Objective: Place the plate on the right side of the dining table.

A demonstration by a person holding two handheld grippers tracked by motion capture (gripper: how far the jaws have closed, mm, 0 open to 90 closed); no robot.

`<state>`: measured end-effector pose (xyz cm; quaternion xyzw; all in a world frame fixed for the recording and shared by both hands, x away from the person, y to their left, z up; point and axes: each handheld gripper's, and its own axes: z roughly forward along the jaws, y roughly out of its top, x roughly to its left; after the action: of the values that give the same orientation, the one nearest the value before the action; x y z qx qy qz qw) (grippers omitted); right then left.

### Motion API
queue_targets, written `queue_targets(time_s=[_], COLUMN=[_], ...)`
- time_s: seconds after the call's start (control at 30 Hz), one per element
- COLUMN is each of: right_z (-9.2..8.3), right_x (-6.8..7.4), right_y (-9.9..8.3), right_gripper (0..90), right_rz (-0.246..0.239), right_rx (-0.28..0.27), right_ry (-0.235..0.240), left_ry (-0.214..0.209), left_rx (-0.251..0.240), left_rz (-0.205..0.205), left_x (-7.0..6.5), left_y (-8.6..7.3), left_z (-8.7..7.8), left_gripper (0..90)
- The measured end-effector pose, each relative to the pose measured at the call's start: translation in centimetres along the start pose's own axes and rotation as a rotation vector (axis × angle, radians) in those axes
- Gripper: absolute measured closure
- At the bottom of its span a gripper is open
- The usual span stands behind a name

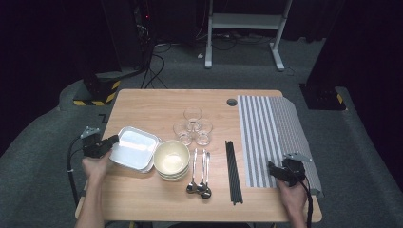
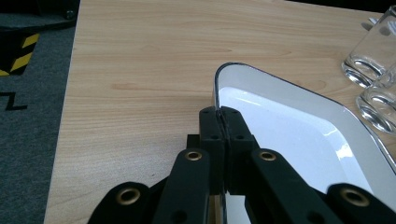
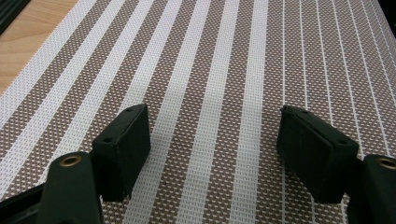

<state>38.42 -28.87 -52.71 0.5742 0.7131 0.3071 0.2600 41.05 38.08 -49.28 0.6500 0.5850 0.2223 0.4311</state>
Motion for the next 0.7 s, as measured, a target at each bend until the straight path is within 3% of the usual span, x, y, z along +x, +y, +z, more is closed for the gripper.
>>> queue_targets(time_s=[0.23,0.7], right_z=[0.0,0.0], right_x=[0.0,0.0], right_y=[0.0,0.0], right_gripper=[25.7,25.7], right_rz=[0.0,0.0], right_rx=[0.0,0.0], right_ry=[0.0,0.0], left_ry=[-0.012,-0.013], left_rx=[-0.028,-0.025], left_rz=[-0.03,-0.025], left_x=[0.0,-0.7], left_y=[0.4,0.9], left_z=[-0.8,-1.2], left_gripper=[88.8,88.8])
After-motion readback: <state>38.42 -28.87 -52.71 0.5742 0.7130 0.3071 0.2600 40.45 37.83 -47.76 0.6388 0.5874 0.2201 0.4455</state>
